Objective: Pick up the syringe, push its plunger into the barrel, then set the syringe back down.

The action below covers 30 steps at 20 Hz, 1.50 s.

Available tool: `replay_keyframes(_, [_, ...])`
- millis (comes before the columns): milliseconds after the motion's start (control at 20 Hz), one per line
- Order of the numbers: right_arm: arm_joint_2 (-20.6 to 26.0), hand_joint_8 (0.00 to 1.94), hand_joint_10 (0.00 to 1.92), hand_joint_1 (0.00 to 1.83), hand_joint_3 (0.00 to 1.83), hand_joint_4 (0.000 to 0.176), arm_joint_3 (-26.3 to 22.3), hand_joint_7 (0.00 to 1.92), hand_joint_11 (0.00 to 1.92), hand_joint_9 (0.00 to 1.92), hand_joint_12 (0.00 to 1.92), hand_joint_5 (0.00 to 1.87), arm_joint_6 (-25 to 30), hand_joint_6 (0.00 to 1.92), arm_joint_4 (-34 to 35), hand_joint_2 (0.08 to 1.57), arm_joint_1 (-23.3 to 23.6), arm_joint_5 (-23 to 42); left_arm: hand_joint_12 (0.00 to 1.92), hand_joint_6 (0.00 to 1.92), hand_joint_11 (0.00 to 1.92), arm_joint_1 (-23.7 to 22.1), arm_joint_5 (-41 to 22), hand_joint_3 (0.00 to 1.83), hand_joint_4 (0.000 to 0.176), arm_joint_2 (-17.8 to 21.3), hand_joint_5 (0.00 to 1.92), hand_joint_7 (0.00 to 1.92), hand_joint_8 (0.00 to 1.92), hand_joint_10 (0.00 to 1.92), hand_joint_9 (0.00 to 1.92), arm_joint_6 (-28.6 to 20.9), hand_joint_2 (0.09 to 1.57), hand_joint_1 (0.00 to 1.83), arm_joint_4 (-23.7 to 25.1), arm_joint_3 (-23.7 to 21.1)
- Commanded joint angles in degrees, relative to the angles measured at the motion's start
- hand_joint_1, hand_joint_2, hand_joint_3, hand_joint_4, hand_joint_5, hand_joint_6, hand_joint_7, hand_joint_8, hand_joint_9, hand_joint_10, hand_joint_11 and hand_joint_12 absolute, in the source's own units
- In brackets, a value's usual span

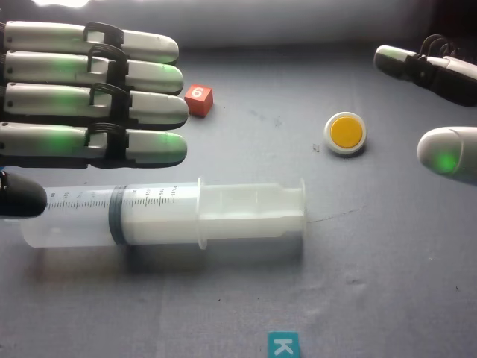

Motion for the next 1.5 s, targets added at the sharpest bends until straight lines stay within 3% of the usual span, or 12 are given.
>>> replay_keyframes(0, [0.24,0.01,0.0,0.0,0.01,0.0,-0.04,0.02,0.0,0.0,0.0,0.02,0.11,0.01,0.49,1.2,0.45,7.26,0.0,0.0,0.01,-0.17,-2.81,0.0,0.0,0.2,0.0,0.0,0.0,0.0,0.0,0.23,0.96,1.24,-5.84,-0.61])
replay_keyframes(150, [0.24,0.01,0.0,0.0,0.01,0.0,-0.03,0.02,0.0,0.0,0.0,0.03,0.02,0.01,0.51,1.19,0.42,7.32,0.0,0.0,0.0,-0.28,-0.47,0.0,0.0,0.73,0.0,0.0,0.0,0.0,0.0,-0.06,0.94,1.26,-6.43,-1.36])
replay_keyframes(300, [0.24,0.02,0.01,0.0,0.0,0.0,-0.03,0.05,0.01,0.01,0.0,0.06,-0.07,0.02,0.51,1.18,0.39,7.54,0.0,0.0,0.0,0.03,1.96,0.0,0.0,1.27,0.0,0.0,0.0,0.0,0.0,-0.1,0.97,1.1,-5.85,-2.55])
replay_keyframes(450, [0.23,0.01,0.02,0.0,0.01,0.0,-0.02,0.12,0.04,0.07,0.03,0.14,-0.07,0.02,0.51,1.21,0.39,7.55,0.0,0.0,0.0,-0.42,6.86,0.0,0.0,1.86,0.0,0.0,0.0,0.0,0.0,-0.32,0.94,1.13,-5.94,-4.13])
replay_keyframes(500, [0.24,0.01,0.0,0.0,0.0,0.0,-0.02,0.15,0.01,0.11,0.21,0.17,-0.08,0.0,0.51,1.23,0.39,7.56,0.0,0.0,0.0,-0.54,9.28,0.0,0.0,2.08,0.0,0.0,0.0,0.0,0.0,-0.37,0.94,1.11,-5.94,-4.72])
replay_keyframes(550, [0.24,0.01,0.0,0.0,0.0,0.0,-0.02,0.15,0.0,0.11,0.24,0.15,-0.11,0.0,0.51,1.23,0.38,7.57,0.0,0.0,0.0,-0.58,12.14,0.0,0.0,2.52,0.0,0.0,0.0,0.0,0.0,-0.7,0.94,1.1,-5.95,-5.65])
replay_keyframes(750, [0.19,0.0,0.0,0.0,0.0,0.0,-0.03,0.14,0.0,0.1,0.19,0.15,-0.13,0.0,0.51,1.24,0.52,7.67,0.0,0.0,0.0,-0.64,23.43,0.0,0.0,3.9,0.0,0.0,0.0,0.0,0.0,-2.22,0.94,1.1,-7.23,-9.54])
replay_keyframes(1150, [-0.02,0.0,0.0,0.0,0.0,0.0,-0.04,0.16,0.0,0.13,0.28,0.15,-0.32,0.01,0.5,1.24,1.01,7.67,0.0,0.0,0.0,2.89,56.92,0.0,0.0,4.81,0.0,0.0,0.0,0.0,0.0,-4.55,0.94,1.16,-23.54,-19.17])
replay_keyframes(1200, [-0.02,0.0,0.0,0.0,0.0,0.0,-0.04,0.13,0.0,0.09,0.21,0.14,-0.32,0.0,0.51,1.24,1.02,7.69,0.0,0.0,0.0,3.04,63.07,0.0,0.0,4.74,0.0,0.0,0.0,0.0,0.0,-4.55,0.94,1.17,-27.19,-20.54])
replay_keyframes(1350, [-0.01,0.01,0.01,0.0,0.0,0.0,-0.03,0.19,0.0,0.15,0.33,0.17,-0.32,0.01,0.51,1.24,0.95,7.79,0.0,0.0,0.0,2.5,75.87,0.0,0.0,4.28,0.0,0.0,0.0,0.0,0.0,-4.57,0.93,1.14,-35.86,-23.56])
replay_keyframes(1450, [-0.01,0.0,0.01,0.0,0.0,0.0,-0.03,0.16,0.0,0.12,0.27,0.15,-0.36,0.0,0.51,1.24,0.95,7.89,0.0,0.0,0.0,2.06,82.37,0.0,0.0,3.73,0.0,0.0,0.0,0.0,0.0,-4.57,0.94,1.15,-39.94,-24.74])
